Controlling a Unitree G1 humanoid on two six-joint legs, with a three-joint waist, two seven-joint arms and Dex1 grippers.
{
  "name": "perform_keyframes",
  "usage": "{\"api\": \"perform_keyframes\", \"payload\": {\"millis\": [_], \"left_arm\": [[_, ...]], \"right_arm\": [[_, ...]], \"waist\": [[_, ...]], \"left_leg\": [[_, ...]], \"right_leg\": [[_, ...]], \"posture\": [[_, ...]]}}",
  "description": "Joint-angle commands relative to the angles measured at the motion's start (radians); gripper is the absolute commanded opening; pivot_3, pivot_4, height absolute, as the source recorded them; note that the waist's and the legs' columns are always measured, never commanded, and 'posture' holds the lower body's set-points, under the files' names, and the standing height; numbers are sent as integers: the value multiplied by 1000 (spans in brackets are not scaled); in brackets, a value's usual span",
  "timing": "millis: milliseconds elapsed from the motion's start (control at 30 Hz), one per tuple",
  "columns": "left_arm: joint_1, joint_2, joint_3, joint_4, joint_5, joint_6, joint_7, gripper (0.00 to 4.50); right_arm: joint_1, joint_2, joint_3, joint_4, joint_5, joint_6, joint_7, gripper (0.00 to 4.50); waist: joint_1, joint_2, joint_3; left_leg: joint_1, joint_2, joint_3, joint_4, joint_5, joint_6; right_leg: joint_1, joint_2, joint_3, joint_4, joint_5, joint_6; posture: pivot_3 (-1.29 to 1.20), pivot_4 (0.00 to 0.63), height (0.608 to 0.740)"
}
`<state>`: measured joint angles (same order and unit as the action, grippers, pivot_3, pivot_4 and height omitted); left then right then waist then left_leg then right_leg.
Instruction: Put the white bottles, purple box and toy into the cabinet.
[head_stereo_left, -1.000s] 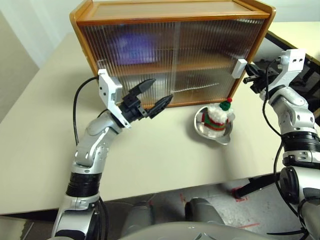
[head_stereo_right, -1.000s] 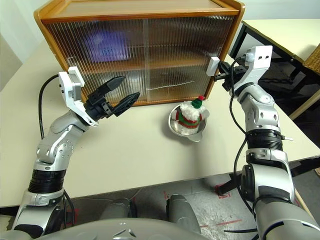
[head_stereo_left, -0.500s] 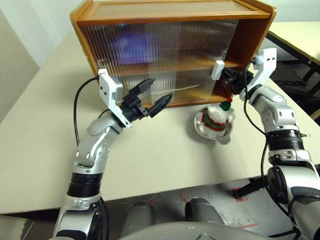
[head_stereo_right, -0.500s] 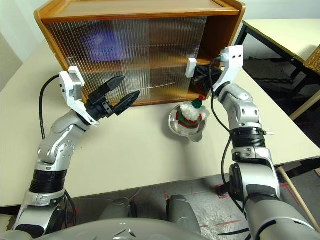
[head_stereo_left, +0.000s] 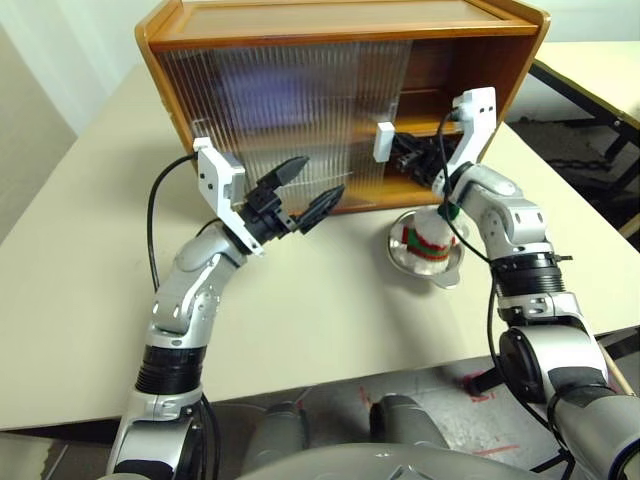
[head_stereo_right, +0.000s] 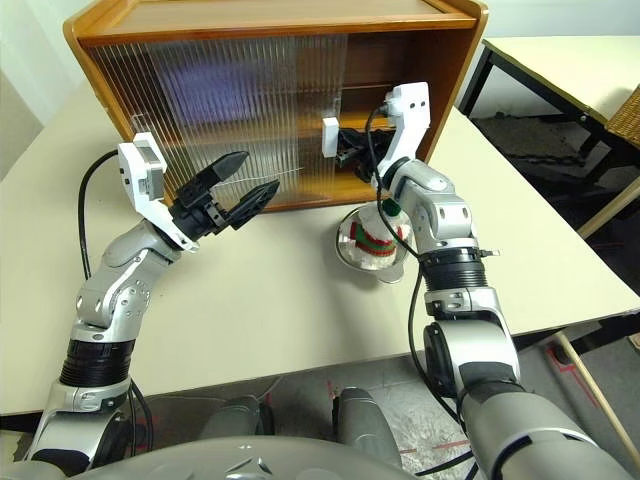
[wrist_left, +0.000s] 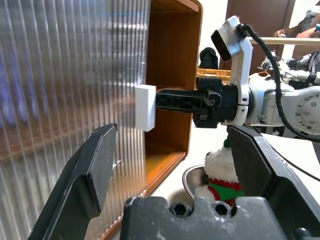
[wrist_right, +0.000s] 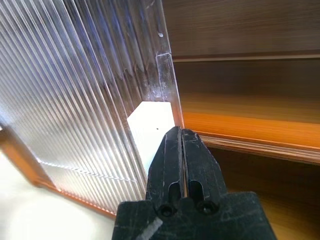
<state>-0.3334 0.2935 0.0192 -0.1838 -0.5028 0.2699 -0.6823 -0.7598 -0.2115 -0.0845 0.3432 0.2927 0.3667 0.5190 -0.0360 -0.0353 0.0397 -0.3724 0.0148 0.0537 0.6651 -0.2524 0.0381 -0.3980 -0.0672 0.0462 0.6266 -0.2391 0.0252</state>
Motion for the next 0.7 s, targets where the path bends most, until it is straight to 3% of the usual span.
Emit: {"api": "perform_keyframes", "payload": {"millis": [33, 367, 700], "left_arm": [[13, 7, 1, -12, 6, 1, 6, 4500], [8, 5, 3, -9, 10, -2, 17, 4500], [-7, -9, -16, 23, 10, -15, 1, 4500]], "right_arm": [[-24, 29, 29, -31, 7, 20, 1, 36], [-32, 79, 54, -39, 2, 29, -4, 36], [21, -39, 2, -133, 7, 61, -3, 36]], "waist": [[-1, 0, 0], [-2, 0, 0], [1, 0, 0]], "left_leg": [[0, 0, 0, 0, 0, 0], [-1, 0, 0, -1, 0, 0], [-5, 0, 2, -1, 0, 0]], "right_leg": [[0, 0, 0, 0, 0, 0], [-2, 0, 0, 0, 1, -1], [-8, 0, 2, 2, 1, -1]], "posture": [[71, 0, 740], [73, 0, 740], [15, 0, 740]]}}
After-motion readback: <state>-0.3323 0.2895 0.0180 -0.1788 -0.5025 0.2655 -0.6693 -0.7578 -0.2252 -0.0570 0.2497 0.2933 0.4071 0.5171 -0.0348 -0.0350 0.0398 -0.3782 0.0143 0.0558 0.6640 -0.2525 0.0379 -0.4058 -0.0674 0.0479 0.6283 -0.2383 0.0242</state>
